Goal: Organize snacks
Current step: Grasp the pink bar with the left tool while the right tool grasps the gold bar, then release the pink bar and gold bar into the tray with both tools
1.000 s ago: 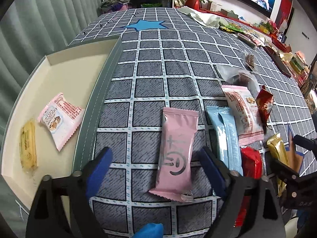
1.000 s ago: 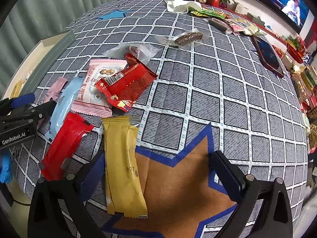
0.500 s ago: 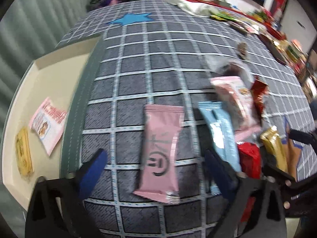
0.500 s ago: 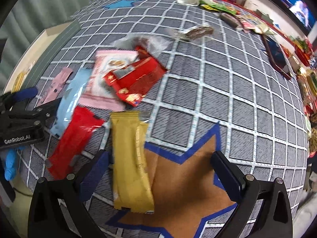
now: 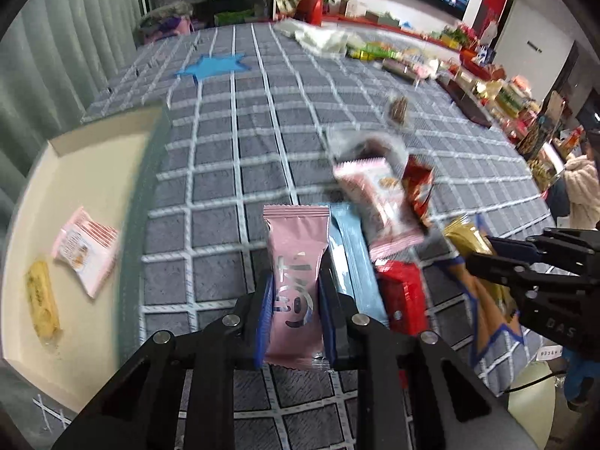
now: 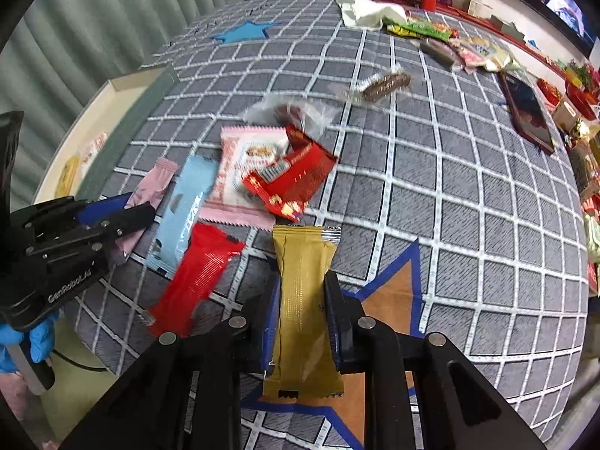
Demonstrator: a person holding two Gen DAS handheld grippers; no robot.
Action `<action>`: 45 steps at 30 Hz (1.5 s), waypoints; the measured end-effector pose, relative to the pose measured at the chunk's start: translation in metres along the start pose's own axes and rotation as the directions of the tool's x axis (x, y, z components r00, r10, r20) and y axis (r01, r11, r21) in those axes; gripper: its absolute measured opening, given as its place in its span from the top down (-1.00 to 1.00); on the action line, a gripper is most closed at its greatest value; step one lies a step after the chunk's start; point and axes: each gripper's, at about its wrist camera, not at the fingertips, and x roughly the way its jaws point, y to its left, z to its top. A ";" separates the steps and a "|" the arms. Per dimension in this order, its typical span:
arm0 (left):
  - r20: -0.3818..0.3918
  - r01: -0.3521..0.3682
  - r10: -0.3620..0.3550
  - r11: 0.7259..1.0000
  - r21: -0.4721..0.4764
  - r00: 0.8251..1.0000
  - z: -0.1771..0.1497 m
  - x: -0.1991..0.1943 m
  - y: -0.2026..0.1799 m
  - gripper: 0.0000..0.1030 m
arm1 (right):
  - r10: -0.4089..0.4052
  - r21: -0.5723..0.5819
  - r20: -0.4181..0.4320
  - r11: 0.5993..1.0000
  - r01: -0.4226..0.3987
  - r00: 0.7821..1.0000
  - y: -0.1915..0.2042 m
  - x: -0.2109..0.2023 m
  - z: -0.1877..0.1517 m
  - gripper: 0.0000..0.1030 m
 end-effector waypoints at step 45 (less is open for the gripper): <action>0.066 -0.183 0.210 0.941 -0.286 0.975 -0.043 -0.047 0.183 0.51 | 0.270 -0.277 -0.036 0.922 -0.269 0.962 0.240 0.033 0.122 0.53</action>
